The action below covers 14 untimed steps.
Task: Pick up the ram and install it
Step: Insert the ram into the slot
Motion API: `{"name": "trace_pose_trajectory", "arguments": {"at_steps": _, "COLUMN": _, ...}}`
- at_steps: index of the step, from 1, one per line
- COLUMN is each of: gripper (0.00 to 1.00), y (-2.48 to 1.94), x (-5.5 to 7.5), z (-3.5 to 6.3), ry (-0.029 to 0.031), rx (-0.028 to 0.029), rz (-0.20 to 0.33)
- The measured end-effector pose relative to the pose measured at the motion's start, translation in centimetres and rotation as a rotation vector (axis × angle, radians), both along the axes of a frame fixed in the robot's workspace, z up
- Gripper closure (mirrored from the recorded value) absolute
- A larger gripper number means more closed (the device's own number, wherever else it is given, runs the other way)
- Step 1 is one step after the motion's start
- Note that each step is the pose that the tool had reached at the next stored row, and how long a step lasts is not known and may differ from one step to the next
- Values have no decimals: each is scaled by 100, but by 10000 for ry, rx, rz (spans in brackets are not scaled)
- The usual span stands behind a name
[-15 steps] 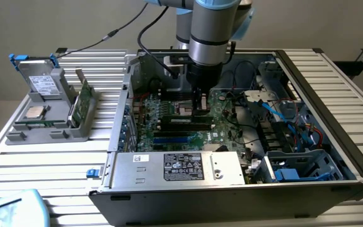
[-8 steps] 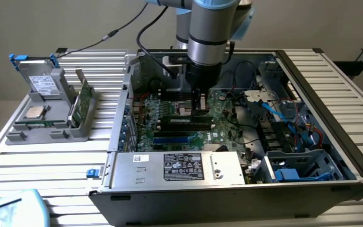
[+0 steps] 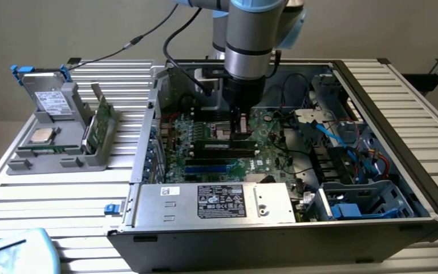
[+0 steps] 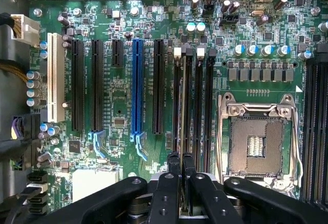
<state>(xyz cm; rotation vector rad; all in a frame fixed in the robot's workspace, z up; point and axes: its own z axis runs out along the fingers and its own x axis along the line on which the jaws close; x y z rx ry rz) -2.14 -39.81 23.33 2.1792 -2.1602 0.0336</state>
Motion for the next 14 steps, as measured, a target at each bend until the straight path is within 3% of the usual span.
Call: {"name": "trace_pose_trajectory", "arguments": {"at_steps": 14, "gripper": 87, "y": -2, "x": -20, "z": -19, "ry": -46, "rx": -34, "rz": 1}}
